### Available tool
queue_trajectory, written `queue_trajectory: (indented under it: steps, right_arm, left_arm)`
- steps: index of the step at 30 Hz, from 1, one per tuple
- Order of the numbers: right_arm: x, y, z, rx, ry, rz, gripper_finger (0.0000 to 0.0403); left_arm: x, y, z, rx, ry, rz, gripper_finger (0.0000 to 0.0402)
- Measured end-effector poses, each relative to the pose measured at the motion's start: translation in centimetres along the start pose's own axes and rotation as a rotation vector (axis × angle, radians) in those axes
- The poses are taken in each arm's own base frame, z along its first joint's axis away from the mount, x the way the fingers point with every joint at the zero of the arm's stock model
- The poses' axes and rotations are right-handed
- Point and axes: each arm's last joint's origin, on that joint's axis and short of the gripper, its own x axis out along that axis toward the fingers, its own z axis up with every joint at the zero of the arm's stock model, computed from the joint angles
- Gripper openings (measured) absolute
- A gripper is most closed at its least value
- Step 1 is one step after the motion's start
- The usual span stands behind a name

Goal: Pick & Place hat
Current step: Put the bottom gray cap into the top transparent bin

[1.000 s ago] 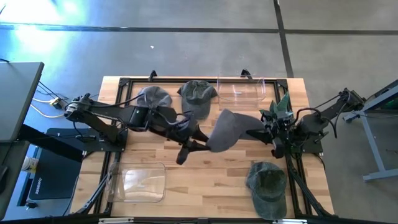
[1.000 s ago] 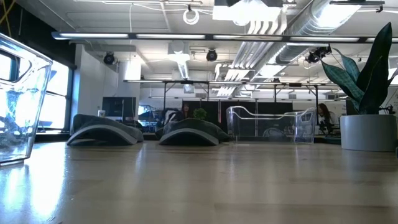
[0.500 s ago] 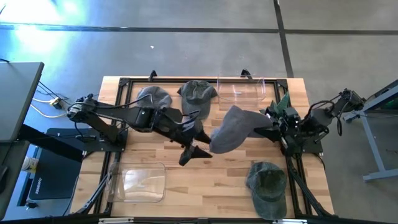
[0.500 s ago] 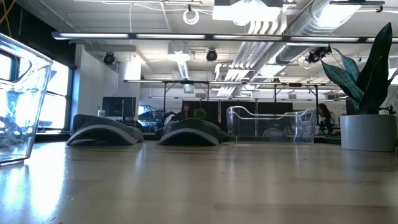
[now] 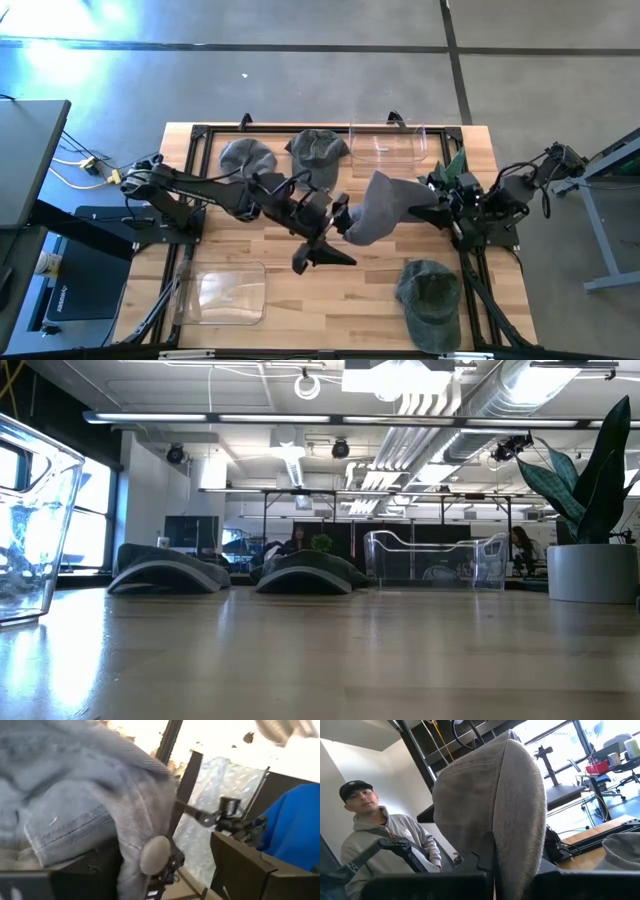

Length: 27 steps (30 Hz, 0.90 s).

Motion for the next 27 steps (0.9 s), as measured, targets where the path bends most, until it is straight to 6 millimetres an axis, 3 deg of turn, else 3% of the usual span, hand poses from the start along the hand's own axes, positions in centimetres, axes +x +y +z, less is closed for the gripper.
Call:
queue_trajectory:
  steps: [7,14,20,23,27]
  right_arm:
    - [0.0,0.0,0.0,-0.007,0.001,-0.008,0.001]
    - [0.0,-0.1,-0.2,-0.014,0.019,-0.025,0.0015]
    - [0.0,-0.6,-1.4,-0.011,0.128,-0.06,0.0023]
    - [-0.2,-1.1,-2.4,0.015,0.223,-0.105,0.0028]
    - [-0.9,-2.3,-4.0,0.034,0.404,-0.198,0.007]
  left_arm:
    - [-0.6,0.6,-0.9,0.012,0.107,0.187,0.016]
    - [-0.9,0.7,-1.1,0.005,0.139,0.228,0.0021]
    - [-1.7,0.0,0.4,-0.008,0.257,0.327,0.0022]
    - [-2.7,-1.0,2.2,-0.03,0.374,0.371,0.0011]
    - [-3.7,-0.9,3.0,-0.071,0.547,0.441,0.0005]
